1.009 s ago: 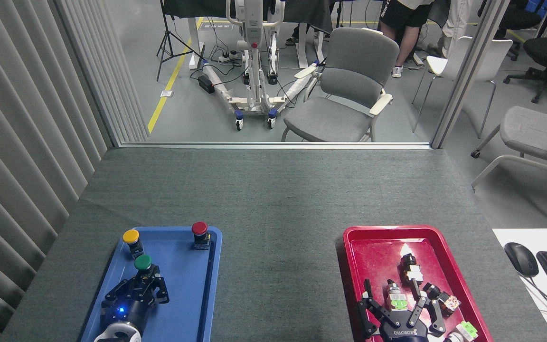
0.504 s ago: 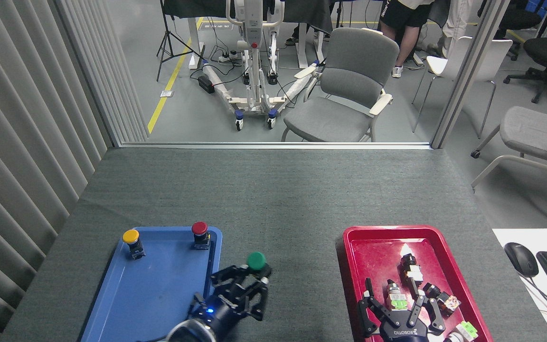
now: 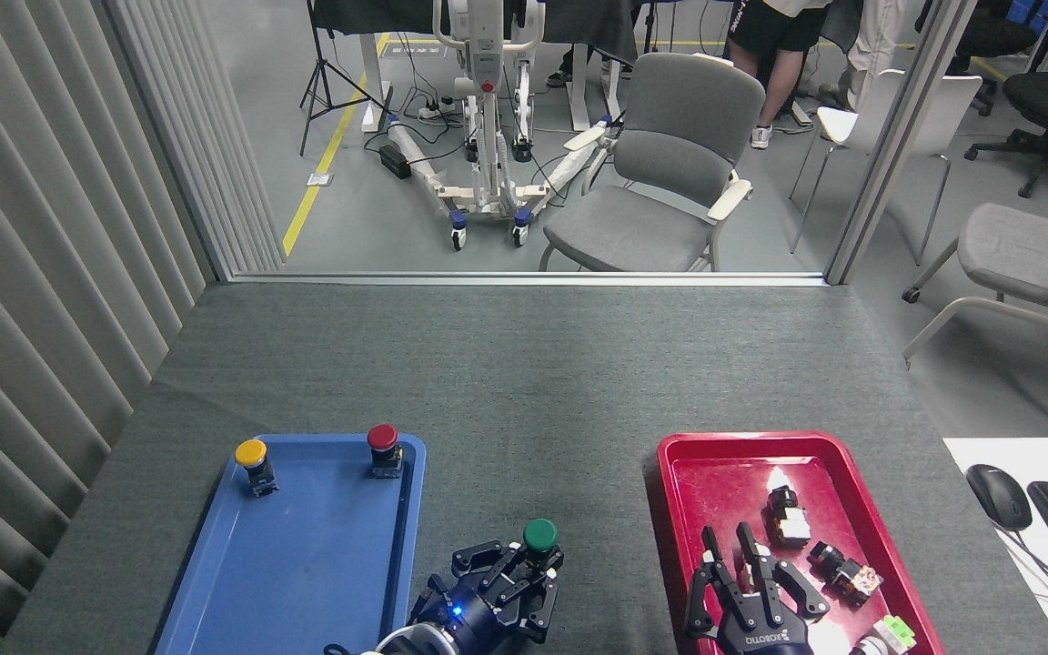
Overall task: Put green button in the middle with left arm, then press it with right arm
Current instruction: 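Carry the green button to the table middle and set it down, then release the button, withdraw the left hand, move right hand over button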
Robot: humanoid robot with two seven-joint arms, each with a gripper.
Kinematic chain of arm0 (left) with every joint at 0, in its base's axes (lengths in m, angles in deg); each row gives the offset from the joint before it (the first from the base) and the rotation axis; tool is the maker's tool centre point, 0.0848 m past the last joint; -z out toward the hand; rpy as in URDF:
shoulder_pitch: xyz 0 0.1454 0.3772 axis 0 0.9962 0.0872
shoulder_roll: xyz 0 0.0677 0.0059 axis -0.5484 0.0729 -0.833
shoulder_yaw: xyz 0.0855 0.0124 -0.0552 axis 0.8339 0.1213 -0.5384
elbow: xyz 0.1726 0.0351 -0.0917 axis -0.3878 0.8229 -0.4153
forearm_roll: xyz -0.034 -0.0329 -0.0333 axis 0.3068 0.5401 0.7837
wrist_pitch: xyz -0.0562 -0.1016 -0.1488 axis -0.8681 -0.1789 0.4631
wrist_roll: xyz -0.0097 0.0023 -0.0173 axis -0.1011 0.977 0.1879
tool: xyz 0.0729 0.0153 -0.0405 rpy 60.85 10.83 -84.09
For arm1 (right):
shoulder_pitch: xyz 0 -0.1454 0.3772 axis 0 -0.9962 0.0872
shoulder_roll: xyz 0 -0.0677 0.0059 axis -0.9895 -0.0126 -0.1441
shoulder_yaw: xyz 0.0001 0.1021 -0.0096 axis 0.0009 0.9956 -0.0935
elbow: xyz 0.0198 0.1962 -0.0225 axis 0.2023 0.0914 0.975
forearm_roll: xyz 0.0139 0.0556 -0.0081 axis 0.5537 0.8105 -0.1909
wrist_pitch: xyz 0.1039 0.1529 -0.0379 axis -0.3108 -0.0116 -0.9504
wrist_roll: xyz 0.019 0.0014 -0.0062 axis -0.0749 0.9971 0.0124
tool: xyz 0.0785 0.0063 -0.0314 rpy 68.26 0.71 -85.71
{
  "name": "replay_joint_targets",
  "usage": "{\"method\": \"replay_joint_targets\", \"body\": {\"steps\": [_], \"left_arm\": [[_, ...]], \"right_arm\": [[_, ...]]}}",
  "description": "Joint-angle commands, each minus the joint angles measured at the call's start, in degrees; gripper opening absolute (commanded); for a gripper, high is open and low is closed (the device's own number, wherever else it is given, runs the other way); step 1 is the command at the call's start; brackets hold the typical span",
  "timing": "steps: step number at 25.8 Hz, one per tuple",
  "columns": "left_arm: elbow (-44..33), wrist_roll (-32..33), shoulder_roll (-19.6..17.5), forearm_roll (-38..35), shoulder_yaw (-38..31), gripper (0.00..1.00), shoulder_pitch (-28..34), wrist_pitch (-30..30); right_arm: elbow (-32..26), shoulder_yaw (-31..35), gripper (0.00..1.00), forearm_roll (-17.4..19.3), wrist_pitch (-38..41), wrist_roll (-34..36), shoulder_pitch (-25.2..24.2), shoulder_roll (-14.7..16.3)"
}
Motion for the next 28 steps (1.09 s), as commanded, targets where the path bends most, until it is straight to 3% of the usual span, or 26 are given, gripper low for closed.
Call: {"method": "replay_joint_targets", "body": {"steps": [1,3,5,6,7,8,14,20,25,28], "left_arm": [[0.8,0.1,0.3,-0.5,0.1,0.00,0.0,0.0],[1.1,0.1,0.3,-0.5,0.1,0.02,0.1,-0.1],[1.2,0.0,0.2,-0.3,0.1,0.19,0.1,-0.1],[1.3,-0.2,0.1,-0.3,0.1,0.45,0.1,-0.2],[1.2,-0.3,0.1,-0.2,0.1,0.82,0.3,-0.3],[1.0,-0.2,0.3,-0.2,0.1,0.95,0.4,-0.4],[-1.7,0.1,0.2,-0.1,0.1,0.99,1.0,-0.4],[-17.0,-0.2,-3.6,0.2,-3.2,0.99,8.9,-1.5],[-31.8,-0.2,-3.8,0.2,-15.9,0.99,22.3,-11.5],[-33.8,0.1,-3.6,0.2,-21.0,0.99,24.5,-17.0]], "right_arm": [[0.0,-0.1,0.00,-0.1,4.0,0.3,0.1,0.0],[0.1,-1.3,0.00,-0.2,4.3,0.3,0.6,0.0],[0.1,-2.9,0.00,-0.3,4.3,0.2,0.8,-0.3],[0.2,-3.5,0.00,-0.5,4.2,0.1,1.5,-0.4],[0.4,-4.4,0.00,-0.6,4.0,0.0,2.2,-0.5],[0.6,-5.7,0.00,-0.6,3.7,-0.2,2.7,-0.6],[2.4,-11.8,0.00,-0.9,3.4,-4.0,5.2,-1.1],[6.8,-15.1,0.00,-2.1,2.4,-4.3,7.3,-2.3],[10.4,-16.7,0.00,-2.2,2.0,-5.4,9.0,-3.4],[13.0,-17.8,0.00,-2.1,0.3,-5.4,10.5,-4.0]]}}
